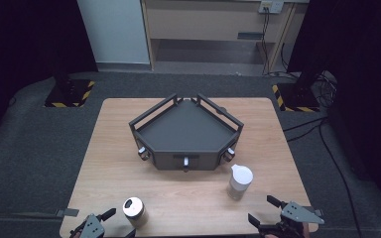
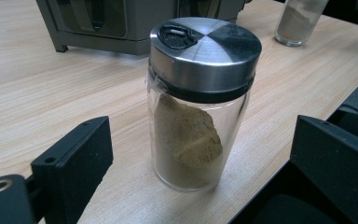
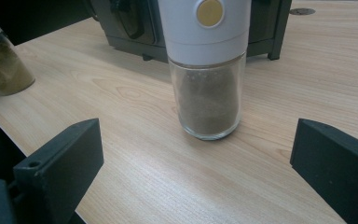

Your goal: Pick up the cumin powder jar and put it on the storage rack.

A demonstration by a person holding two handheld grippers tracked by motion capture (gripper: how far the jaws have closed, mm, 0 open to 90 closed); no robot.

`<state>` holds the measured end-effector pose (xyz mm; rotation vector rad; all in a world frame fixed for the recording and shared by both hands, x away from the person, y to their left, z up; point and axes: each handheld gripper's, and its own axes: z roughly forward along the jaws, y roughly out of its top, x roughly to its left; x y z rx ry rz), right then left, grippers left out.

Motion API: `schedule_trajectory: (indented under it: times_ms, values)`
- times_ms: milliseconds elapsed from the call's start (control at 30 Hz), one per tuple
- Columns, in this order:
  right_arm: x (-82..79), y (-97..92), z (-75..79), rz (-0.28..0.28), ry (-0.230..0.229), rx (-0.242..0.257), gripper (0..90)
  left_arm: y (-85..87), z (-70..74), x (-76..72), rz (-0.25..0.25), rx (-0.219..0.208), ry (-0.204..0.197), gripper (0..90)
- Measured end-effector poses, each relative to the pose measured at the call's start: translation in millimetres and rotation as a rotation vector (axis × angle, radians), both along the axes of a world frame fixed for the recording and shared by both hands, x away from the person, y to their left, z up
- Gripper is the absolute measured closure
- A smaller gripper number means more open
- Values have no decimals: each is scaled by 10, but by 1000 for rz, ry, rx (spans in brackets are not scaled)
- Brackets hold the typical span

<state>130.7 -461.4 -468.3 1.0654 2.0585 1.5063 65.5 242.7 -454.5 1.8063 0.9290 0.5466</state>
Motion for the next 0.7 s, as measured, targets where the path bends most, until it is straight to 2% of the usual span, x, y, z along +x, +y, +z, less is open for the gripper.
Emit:
schedule_trajectory:
  times_ms: [700]
  values:
    - [21,9,-5,7,9,-5,27,27,-10,-2,21,-6,-4,37]
